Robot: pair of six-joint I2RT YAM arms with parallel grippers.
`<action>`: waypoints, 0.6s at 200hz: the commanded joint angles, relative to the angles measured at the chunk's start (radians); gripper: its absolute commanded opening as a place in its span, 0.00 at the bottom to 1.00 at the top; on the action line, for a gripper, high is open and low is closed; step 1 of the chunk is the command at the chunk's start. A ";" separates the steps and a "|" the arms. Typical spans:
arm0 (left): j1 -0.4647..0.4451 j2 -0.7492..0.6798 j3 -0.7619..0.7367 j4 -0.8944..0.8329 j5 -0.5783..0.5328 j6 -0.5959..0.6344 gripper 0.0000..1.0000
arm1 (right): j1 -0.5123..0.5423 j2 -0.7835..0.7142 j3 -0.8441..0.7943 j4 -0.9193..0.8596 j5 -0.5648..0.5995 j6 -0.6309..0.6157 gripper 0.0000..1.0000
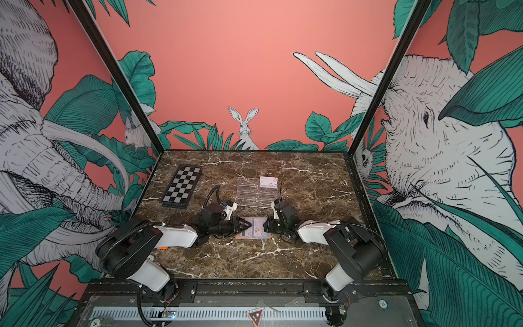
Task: Take the credit cards out of the card holder
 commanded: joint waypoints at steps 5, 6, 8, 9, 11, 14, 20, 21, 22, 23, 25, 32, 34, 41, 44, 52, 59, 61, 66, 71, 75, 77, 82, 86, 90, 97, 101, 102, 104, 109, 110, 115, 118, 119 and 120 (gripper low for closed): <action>-0.005 0.025 -0.015 0.054 0.000 -0.016 0.35 | -0.004 0.019 -0.024 0.032 -0.005 0.010 0.00; -0.005 0.027 -0.016 0.057 0.001 -0.017 0.35 | -0.004 0.019 -0.024 0.032 -0.005 0.010 0.00; -0.005 0.032 -0.017 0.063 0.002 -0.020 0.35 | -0.004 0.020 -0.025 0.032 -0.005 0.010 0.00; -0.004 0.033 -0.018 0.066 0.003 -0.021 0.35 | -0.004 0.020 -0.025 0.031 -0.005 0.010 0.00; -0.004 0.037 -0.018 0.073 0.004 -0.023 0.35 | -0.004 0.020 -0.026 0.030 -0.004 0.010 0.00; -0.005 0.041 -0.020 0.083 0.006 -0.025 0.35 | -0.002 0.020 -0.026 0.029 -0.004 0.011 0.00; -0.005 0.051 -0.024 0.104 0.007 -0.035 0.35 | -0.003 0.020 -0.026 0.029 -0.004 0.010 0.00; -0.005 0.053 -0.024 0.107 0.007 -0.037 0.35 | -0.004 0.020 -0.026 0.029 -0.004 0.010 0.00; -0.005 0.054 -0.025 0.110 0.008 -0.037 0.35 | -0.003 0.020 -0.026 0.028 -0.004 0.010 0.00; -0.005 0.056 -0.025 0.113 0.007 -0.039 0.35 | -0.003 0.020 -0.026 0.028 -0.005 0.010 0.00; -0.004 0.059 -0.026 0.120 0.007 -0.042 0.35 | -0.003 0.020 -0.026 0.028 -0.004 0.010 0.00; -0.005 0.068 -0.030 0.138 0.005 -0.050 0.35 | -0.003 0.022 -0.027 0.030 -0.005 0.010 0.00; -0.005 0.071 -0.031 0.143 0.006 -0.051 0.35 | -0.003 0.023 -0.027 0.032 -0.004 0.011 0.00; -0.005 0.078 -0.033 0.161 0.006 -0.058 0.34 | -0.002 0.025 -0.029 0.032 -0.004 0.010 0.00; -0.005 0.081 -0.034 0.169 0.006 -0.059 0.34 | -0.002 0.026 -0.029 0.032 -0.006 0.011 0.00; -0.004 0.090 -0.036 0.185 0.007 -0.068 0.33 | -0.001 0.026 -0.028 0.027 -0.004 0.012 0.00; -0.005 0.096 -0.037 0.200 0.010 -0.076 0.33 | -0.001 0.026 -0.027 0.024 -0.003 0.013 0.00; -0.005 0.099 -0.036 0.204 0.010 -0.080 0.33 | -0.001 0.026 -0.028 0.023 -0.002 0.013 0.00; -0.005 0.103 -0.036 0.210 0.012 -0.083 0.33 | -0.001 0.026 -0.029 0.027 -0.002 0.014 0.00; -0.005 0.107 -0.037 0.218 0.012 -0.088 0.32 | 0.000 0.026 -0.029 0.029 0.000 0.016 0.00; -0.005 0.108 -0.038 0.223 0.012 -0.091 0.32 | 0.001 0.026 -0.030 0.027 0.002 0.016 0.00; -0.004 0.111 -0.039 0.224 0.012 -0.090 0.32 | 0.002 0.026 -0.031 0.026 0.004 0.016 0.00; -0.005 0.114 -0.039 0.227 0.012 -0.093 0.32 | 0.003 0.027 -0.028 0.021 0.009 0.016 0.00; -0.005 0.115 -0.038 0.227 0.012 -0.092 0.32 | 0.005 0.027 -0.030 0.016 0.014 0.015 0.00; -0.005 0.118 -0.038 0.226 0.012 -0.094 0.32 | 0.005 0.027 -0.029 0.015 0.016 0.015 0.00; -0.005 0.123 -0.038 0.226 0.013 -0.096 0.32 | 0.006 0.026 -0.029 0.011 0.020 0.015 0.00; -0.005 0.125 -0.037 0.225 0.013 -0.096 0.32 | 0.006 0.026 -0.029 0.011 0.022 0.015 0.00; -0.005 0.126 -0.037 0.225 0.013 -0.097 0.31 | 0.006 0.026 -0.030 0.012 0.022 0.015 0.00; -0.005 0.126 -0.038 0.226 0.014 -0.098 0.31 | 0.006 0.026 -0.030 0.012 0.021 0.015 0.00; -0.004 0.131 -0.038 0.228 0.014 -0.100 0.31 | 0.006 0.026 -0.030 0.012 0.020 0.015 0.00; -0.004 0.132 -0.038 0.229 0.014 -0.100 0.31 | 0.006 0.026 -0.030 0.013 0.020 0.015 0.00; -0.004 0.135 -0.037 0.231 0.013 -0.102 0.31 | 0.008 0.026 -0.030 0.011 0.020 0.014 0.00; -0.004 0.137 -0.037 0.232 0.012 -0.103 0.31 | 0.007 0.027 -0.029 0.011 0.018 0.013 0.00; -0.004 0.138 -0.037 0.232 0.012 -0.103 0.31 | 0.007 0.027 -0.029 0.011 0.019 0.013 0.00; -0.004 0.139 -0.038 0.232 0.013 -0.103 0.31 | 0.007 0.027 -0.030 0.011 0.019 0.013 0.00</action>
